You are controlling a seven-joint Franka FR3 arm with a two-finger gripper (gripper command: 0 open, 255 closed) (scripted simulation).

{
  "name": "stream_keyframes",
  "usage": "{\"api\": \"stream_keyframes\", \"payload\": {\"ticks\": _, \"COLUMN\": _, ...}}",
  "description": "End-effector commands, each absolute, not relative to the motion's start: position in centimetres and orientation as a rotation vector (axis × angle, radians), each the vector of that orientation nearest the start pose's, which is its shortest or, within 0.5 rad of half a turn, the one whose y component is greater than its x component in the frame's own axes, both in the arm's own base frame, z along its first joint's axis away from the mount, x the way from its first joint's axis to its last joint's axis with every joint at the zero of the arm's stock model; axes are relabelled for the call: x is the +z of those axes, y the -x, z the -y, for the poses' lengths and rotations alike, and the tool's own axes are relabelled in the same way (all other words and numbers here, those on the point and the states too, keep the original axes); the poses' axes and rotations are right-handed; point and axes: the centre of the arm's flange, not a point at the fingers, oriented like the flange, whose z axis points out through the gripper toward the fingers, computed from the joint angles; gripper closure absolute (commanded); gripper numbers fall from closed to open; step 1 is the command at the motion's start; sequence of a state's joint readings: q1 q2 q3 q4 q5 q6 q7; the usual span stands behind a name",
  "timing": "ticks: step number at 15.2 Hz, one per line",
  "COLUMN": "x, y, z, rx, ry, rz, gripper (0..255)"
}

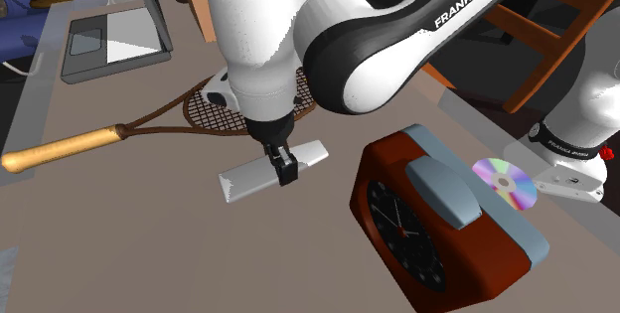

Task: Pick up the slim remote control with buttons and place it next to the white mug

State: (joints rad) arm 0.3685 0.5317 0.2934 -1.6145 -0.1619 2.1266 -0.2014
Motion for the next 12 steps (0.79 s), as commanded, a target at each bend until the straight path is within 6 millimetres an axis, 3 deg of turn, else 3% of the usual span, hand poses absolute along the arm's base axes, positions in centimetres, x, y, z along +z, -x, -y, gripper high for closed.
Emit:
{"api": "stream_keyframes", "payload": {"ticks": 1, "x": 32.7, "y": -56.0, "z": -39.4, "rx": -0.005, "ry": 2.813, "rz": 1.376, "gripper": 255}}
{"api": "stream_keyframes", "payload": {"ticks": 12, "x": 38.0, "y": -56.0, "z": -39.5, "rx": -0.005, "ry": 2.813, "rz": 1.376, "gripper": 255}}
